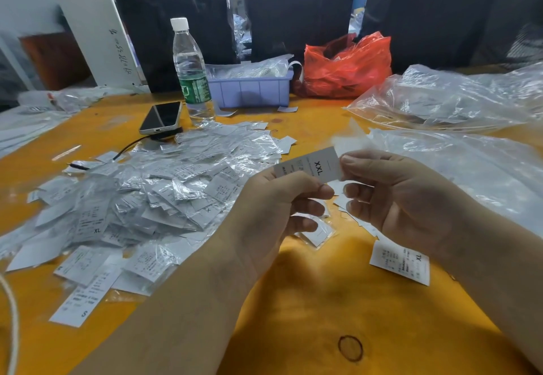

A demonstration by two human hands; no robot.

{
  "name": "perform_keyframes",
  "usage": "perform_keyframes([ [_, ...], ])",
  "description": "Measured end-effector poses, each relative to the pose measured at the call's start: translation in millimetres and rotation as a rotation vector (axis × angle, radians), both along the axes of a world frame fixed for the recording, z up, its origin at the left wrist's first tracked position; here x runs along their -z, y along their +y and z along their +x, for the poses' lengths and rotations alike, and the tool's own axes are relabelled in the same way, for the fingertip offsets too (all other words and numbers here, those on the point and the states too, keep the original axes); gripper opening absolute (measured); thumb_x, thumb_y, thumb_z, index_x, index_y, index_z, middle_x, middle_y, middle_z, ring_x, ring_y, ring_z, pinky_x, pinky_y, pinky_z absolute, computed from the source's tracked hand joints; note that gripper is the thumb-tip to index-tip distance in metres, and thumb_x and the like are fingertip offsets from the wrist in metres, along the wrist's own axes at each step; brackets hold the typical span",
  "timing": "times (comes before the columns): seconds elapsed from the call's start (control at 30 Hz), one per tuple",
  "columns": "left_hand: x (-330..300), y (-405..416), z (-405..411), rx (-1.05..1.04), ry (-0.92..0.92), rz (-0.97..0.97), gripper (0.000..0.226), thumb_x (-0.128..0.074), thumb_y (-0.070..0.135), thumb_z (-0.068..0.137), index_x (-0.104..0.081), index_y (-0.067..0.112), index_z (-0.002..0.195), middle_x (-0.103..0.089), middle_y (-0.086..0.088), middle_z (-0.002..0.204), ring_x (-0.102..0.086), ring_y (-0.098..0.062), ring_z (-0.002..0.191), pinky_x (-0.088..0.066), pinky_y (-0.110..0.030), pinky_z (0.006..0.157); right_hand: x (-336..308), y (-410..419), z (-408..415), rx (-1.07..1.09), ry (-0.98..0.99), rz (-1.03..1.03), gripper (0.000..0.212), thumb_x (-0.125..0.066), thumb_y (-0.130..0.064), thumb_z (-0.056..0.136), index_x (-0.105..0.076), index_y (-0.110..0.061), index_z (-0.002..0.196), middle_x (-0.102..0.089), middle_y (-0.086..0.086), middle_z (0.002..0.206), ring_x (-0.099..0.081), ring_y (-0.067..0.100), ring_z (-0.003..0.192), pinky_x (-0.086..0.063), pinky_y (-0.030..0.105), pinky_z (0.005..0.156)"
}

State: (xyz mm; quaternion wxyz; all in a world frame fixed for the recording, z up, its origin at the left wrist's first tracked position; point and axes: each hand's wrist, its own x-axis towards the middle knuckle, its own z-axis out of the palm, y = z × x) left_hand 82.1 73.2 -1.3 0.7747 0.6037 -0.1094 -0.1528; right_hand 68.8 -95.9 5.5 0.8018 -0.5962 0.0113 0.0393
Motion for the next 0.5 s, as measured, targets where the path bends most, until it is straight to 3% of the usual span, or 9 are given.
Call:
perform_keyframes([
  [0.27, 3.0, -1.3, -0.4, 0.026, 0.029, 0.085, 0.024, -0.064, 0.011, 0.082, -0.064, 0.009, 0.106, -0.066, -0.003, 0.071, -0.057, -0.014, 0.054, -0.041, -0.021, 0.043, -0.2, 4.0, -2.0, 0.009, -0.031, -0.071, 0.016, -0.072, -0.02, 0.064, -0.068, -0.013, 0.078, -0.069, 0.006, 0.07, -0.055, 0.011, 0.052, -0.048, 0.022, 0.046],
  [0.37, 2.3, 0.1, 0.0, 0.01, -0.049, 0.168, 0.027, -0.069, 0.023, 0.081, -0.066, 0.011, 0.105, -0.065, 0.0, 0.069, -0.056, -0.015, 0.057, -0.042, -0.022, 0.045, -1.0, 4.9, -2.4, 0.034, -0.04, -0.106, 0.02, -0.071, -0.017, 0.064, -0.068, -0.009, 0.082, -0.064, 0.001, 0.063, -0.054, 0.009, 0.051, -0.047, 0.021, 0.045],
  [0.5, 2.1, 3.5, 2.1, -0.102, -0.176, 0.253, 0.012, -0.066, 0.019, 0.09, -0.067, 0.008, 0.094, -0.067, 0.002, 0.066, -0.057, -0.012, 0.055, -0.042, -0.021, 0.045, -0.8, 5.5, -2.3, 0.03, -0.031, -0.088, 0.016, -0.071, -0.016, 0.066, -0.07, -0.01, 0.08, -0.063, 0.002, 0.063, -0.053, 0.009, 0.05, -0.046, 0.021, 0.045],
])
